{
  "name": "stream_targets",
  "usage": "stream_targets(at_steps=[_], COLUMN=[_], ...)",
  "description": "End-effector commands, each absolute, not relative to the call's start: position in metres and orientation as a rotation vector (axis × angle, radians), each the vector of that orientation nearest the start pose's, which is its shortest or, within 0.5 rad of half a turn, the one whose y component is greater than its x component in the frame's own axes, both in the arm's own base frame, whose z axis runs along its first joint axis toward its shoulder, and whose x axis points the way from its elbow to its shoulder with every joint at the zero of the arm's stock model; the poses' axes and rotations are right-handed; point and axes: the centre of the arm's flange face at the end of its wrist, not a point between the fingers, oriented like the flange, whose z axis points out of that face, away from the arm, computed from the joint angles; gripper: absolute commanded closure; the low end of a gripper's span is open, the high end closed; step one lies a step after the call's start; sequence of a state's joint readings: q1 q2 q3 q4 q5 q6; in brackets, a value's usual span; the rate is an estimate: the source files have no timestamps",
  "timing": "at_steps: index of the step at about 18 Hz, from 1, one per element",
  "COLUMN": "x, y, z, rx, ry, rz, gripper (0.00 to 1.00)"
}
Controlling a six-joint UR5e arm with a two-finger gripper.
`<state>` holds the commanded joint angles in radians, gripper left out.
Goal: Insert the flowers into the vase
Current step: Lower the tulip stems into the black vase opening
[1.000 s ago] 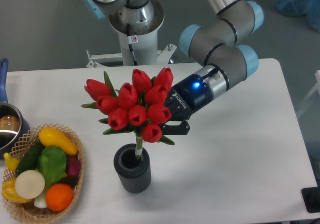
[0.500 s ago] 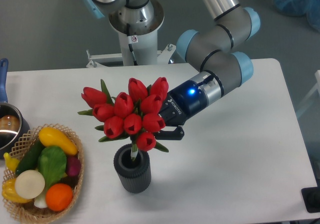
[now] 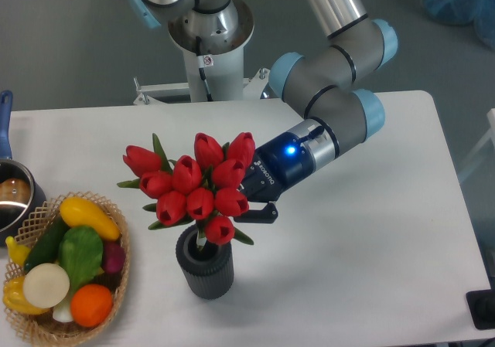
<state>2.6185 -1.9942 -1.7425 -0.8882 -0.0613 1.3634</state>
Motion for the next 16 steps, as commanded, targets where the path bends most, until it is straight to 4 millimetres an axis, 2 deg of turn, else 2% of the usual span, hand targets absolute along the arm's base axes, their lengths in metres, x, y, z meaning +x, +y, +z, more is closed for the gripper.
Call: stream_targets(at_steps=[3, 11, 16], x=[-0.401, -0.400, -0.401], y=[0.500, 0.500, 0.501], z=[0.336, 0.333, 0.322], rx=[-1.499, -1.500, -1.506], ry=[0.315, 0.311, 0.299], rz=[-0.513, -0.518, -0.529], gripper=[0.79, 0.79, 0.79])
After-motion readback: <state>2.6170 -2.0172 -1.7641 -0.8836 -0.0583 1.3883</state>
